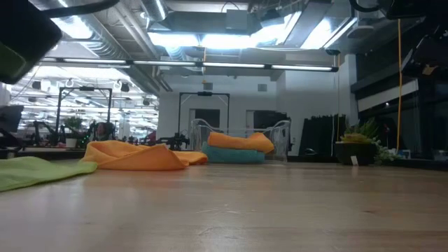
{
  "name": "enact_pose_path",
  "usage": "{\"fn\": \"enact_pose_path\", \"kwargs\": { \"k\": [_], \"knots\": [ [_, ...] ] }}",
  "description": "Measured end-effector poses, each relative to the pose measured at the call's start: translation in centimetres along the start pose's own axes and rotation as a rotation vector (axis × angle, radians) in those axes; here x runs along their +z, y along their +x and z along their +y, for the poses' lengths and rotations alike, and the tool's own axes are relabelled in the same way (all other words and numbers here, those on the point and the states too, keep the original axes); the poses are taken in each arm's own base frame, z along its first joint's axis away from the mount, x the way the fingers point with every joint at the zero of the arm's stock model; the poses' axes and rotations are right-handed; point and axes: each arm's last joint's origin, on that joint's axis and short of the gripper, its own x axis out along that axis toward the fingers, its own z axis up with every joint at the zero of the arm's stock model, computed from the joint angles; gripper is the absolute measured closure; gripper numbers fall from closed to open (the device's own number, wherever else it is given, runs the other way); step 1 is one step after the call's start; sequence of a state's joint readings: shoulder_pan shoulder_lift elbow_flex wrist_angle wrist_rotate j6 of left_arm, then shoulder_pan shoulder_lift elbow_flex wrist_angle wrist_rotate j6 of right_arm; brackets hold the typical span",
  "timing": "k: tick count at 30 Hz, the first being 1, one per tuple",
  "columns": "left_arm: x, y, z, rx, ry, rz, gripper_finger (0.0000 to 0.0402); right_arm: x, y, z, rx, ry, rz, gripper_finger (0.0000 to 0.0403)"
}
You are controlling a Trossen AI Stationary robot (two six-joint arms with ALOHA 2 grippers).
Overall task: Fold microfiber towels
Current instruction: Fold the green microfiber cloth
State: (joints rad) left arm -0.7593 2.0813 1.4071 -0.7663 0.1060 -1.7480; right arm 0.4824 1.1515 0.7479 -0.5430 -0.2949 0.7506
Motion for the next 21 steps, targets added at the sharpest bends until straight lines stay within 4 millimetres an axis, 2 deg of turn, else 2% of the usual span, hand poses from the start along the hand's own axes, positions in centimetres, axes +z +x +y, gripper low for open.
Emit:
{"fn": "enact_pose_path", "kwargs": {
  "k": [4,7,11,16,18,21],
  "knots": [
    [-0.1,0.0,0.1,0.013,0.131,0.003,0.0206,0.0,0.0,0.0,0.000,0.000,0.000,0.0131],
    [0.5,-0.1,0.2,0.030,0.271,0.012,0.0206,0.0,0.0,0.0,0.000,0.000,0.000,0.0131],
    [2.9,-0.3,0.4,0.072,0.393,0.036,0.0206,0.0,0.0,0.0,-0.001,0.000,-0.001,0.0131],
    [6.3,-0.7,0.1,0.042,0.519,0.070,0.0206,0.0,0.0,0.0,-0.010,0.004,-0.010,0.0131],
    [7.3,-0.9,0.1,0.026,0.492,0.104,0.0206,0.0,0.0,0.0,-0.010,0.004,-0.009,0.0131],
    [8.4,-1.8,0.1,-0.021,0.298,0.166,0.0206,0.0,0.0,0.0,-0.010,0.005,-0.010,0.0131]
  ]
}}
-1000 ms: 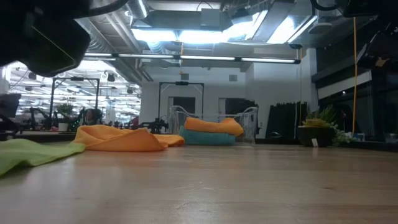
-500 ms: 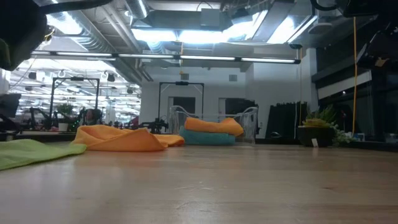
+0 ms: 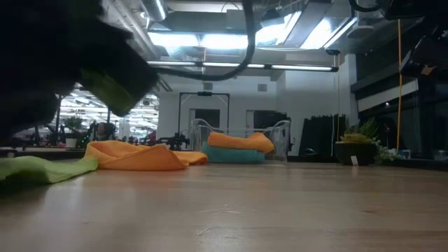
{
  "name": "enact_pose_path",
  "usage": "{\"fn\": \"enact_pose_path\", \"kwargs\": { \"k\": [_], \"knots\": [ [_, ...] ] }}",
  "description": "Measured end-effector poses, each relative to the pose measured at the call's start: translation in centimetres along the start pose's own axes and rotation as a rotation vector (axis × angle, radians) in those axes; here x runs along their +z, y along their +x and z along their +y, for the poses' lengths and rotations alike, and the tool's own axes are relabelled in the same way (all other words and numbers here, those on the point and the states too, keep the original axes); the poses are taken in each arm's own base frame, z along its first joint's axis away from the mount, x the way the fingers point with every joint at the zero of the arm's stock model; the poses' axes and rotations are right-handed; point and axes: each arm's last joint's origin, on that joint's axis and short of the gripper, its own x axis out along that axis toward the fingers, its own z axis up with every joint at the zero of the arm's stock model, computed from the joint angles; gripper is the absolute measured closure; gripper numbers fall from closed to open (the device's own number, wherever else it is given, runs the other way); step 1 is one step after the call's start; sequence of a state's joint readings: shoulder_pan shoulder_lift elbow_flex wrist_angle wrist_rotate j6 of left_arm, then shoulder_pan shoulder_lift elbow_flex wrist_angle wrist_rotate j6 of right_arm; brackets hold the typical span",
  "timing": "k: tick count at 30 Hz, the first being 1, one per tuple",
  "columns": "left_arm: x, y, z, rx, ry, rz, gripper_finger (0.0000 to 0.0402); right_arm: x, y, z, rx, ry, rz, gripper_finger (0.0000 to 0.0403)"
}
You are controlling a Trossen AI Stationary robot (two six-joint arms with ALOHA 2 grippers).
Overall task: Fold microfiber towels
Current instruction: Fold the green microfiber cloth
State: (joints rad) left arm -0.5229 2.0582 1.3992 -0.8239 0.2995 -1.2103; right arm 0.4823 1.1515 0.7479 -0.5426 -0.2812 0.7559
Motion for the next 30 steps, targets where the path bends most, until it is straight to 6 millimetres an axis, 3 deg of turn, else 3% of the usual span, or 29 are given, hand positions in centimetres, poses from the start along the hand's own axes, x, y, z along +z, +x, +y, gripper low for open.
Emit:
{"fn": "enact_pose_path", "kwargs": {
  "k": [3,7,12,17,24,27,30],
  "knots": [
    [0.2,-1.9,-0.4,-0.032,-0.159,-0.087,0.0206,0.0,0.0,0.0,-0.011,0.000,-0.012,0.0131],
    [-1.5,-6.5,-1.7,-0.083,-0.272,-0.275,0.0206,0.1,0.0,-0.1,-0.024,0.002,-0.027,0.0131],
    [-3.6,-8.5,-1.3,-0.008,-0.464,-0.366,0.0206,0.1,0.0,-0.1,-0.022,0.009,-0.024,0.0131],
    [-4.7,-6.5,0.8,0.162,-0.662,-0.316,0.0206,0.0,0.0,0.0,-0.019,0.031,-0.019,0.0131],
    [-3.8,-3.3,3.1,0.109,-0.672,-0.193,0.0206,0.0,0.0,0.0,-0.013,0.025,-0.013,0.0131],
    [-3.8,-3.1,4.5,0.118,-0.644,-0.082,0.0206,-0.1,0.1,0.1,-0.007,0.023,-0.003,0.0131],
    [-3.9,-3.8,6.0,0.112,-0.622,-0.076,0.0206,-0.1,0.1,0.1,-0.004,0.023,-0.001,0.0131]
  ]
}}
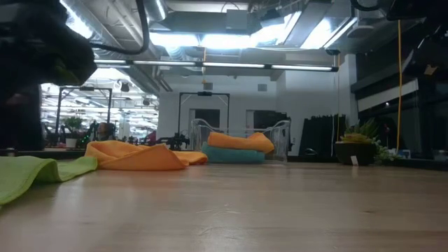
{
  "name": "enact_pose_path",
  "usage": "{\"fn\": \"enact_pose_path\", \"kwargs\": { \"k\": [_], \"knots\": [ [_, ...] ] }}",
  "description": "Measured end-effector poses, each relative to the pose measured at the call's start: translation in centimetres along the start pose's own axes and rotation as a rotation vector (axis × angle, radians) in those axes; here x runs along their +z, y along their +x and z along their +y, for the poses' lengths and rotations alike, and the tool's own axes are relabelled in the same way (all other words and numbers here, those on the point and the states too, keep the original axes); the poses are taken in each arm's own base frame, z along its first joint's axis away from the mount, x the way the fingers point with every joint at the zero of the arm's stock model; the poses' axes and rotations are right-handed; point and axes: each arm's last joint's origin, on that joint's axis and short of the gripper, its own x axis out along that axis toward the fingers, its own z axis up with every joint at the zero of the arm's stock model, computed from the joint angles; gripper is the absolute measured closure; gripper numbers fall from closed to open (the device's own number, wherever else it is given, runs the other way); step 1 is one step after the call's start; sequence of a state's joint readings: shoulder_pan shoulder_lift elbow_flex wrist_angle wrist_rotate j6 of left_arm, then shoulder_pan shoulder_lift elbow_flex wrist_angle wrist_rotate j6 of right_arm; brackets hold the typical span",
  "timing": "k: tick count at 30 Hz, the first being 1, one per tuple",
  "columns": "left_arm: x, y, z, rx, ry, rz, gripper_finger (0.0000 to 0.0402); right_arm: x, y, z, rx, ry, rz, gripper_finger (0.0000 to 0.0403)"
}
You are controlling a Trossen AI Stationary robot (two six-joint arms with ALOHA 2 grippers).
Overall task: Fold microfiber towels
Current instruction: Fold the green microfiber cloth
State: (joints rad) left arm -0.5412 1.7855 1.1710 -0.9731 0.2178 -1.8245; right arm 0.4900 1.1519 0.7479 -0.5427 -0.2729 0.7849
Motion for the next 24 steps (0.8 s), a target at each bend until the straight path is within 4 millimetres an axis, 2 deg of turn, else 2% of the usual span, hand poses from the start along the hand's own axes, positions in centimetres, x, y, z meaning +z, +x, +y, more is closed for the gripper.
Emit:
{"fn": "enact_pose_path", "kwargs": {
  "k": [4,8,11,13,18,24],
  "knots": [
    [1.3,0.7,1.1,-0.123,0.026,0.024,0.0205,0.0,0.0,0.0,0.001,0.000,-0.001,0.0131],
    [2.7,3.7,2.1,-0.235,-0.059,0.099,0.0205,0.0,0.0,0.0,0.001,0.031,0.000,0.0131],
    [3.0,5.0,2.4,-0.324,-0.094,0.154,0.0205,-0.1,0.0,0.0,-0.001,0.044,0.003,0.0131],
    [3.1,5.2,2.5,-0.330,-0.082,0.162,0.0205,-0.1,0.0,0.1,0.001,0.038,0.005,0.0131],
    [3.4,5.0,2.2,-0.335,0.072,0.141,0.0205,-0.2,0.1,0.1,-0.008,0.009,-0.005,0.0131],
    [4.9,4.3,1.6,-0.371,0.224,0.080,0.0205,-0.1,0.1,0.1,-0.007,0.012,-0.008,0.0131]
  ]
}}
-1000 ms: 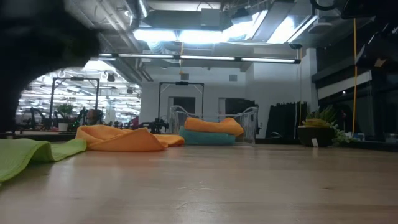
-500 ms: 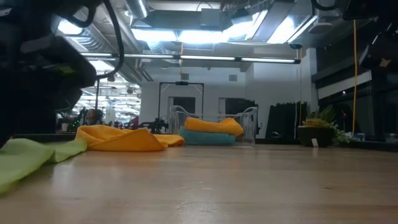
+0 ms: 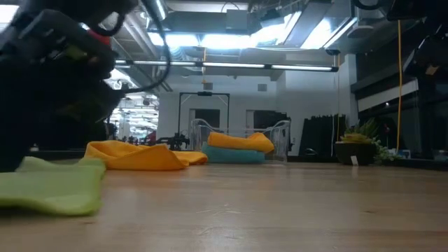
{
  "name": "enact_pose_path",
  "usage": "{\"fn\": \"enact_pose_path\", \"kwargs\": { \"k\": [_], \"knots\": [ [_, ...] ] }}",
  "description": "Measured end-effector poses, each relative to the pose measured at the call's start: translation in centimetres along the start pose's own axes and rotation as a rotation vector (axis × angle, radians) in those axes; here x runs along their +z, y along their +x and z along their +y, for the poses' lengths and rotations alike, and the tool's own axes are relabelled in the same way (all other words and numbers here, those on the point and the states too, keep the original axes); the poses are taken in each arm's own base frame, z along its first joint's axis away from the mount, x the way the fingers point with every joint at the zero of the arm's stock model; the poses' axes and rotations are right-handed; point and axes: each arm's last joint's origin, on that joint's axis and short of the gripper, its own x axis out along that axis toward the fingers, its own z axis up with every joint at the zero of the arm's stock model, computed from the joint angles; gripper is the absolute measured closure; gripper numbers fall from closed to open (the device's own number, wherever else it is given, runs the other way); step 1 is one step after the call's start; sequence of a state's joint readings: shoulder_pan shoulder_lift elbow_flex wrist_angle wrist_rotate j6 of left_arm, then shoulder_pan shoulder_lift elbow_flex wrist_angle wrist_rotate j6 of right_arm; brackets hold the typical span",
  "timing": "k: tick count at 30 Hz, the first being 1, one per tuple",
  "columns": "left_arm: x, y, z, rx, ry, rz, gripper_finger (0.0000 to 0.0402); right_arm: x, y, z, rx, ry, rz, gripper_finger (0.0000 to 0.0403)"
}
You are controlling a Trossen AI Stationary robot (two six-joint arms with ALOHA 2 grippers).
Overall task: Fold microfiber towels
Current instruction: Fold the green microfiber cloth
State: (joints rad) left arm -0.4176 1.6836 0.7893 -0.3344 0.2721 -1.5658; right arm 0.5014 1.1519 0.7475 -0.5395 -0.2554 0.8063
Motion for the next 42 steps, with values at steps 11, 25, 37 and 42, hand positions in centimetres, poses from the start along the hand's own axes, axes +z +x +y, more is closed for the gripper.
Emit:
{"fn": "enact_pose_path", "kwargs": {
  "k": [11,25,37,42],
  "knots": [
    [5.5,-1.8,-2.8,-0.041,0.413,-0.177,0.0219,0.5,0.0,0.5,0.047,-0.013,-0.046,0.0131],
    [8.9,-2.0,-14.2,0.001,0.833,-0.203,0.0224,0.4,0.0,0.4,0.044,0.007,-0.042,0.0131],
    [3.3,-7.6,-16.9,0.152,0.852,-0.169,0.0224,0.4,0.0,0.4,0.041,0.010,-0.039,0.0131],
    [0.6,-6.5,-16.1,0.220,0.661,-0.139,0.0224,0.4,0.0,0.4,0.041,0.013,-0.047,0.0131]
  ]
}}
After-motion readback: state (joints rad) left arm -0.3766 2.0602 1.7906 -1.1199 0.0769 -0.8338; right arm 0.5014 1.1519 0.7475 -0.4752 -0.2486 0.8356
